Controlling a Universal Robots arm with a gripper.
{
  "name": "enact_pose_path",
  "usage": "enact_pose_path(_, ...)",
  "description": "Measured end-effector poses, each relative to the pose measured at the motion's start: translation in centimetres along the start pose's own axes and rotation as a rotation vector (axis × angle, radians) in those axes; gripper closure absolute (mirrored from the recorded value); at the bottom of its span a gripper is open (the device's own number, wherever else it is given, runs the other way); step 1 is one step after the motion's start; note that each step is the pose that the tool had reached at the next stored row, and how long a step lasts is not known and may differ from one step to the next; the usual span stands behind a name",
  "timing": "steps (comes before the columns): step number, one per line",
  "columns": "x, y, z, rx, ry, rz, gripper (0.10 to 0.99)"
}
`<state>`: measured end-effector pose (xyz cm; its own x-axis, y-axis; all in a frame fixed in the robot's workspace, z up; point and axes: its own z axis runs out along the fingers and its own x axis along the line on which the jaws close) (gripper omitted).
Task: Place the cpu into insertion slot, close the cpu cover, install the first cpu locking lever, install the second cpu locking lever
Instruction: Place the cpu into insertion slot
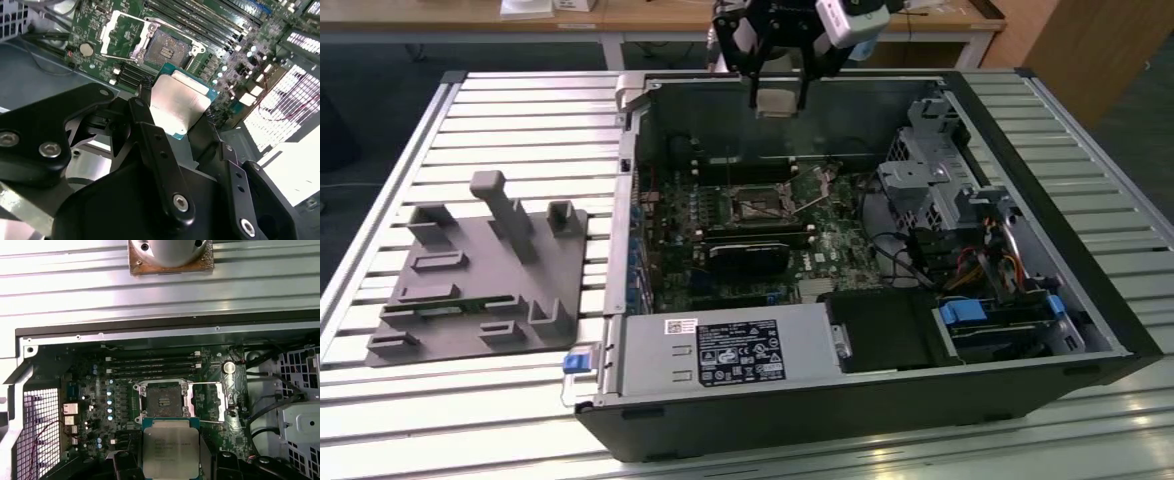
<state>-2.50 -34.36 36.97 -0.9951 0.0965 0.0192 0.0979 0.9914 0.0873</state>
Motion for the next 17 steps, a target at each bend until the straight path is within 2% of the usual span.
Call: enact_pose_path(17, 0.02, 0.20, 0.21, -0.002, -0.0176, 0.195, 0.545)
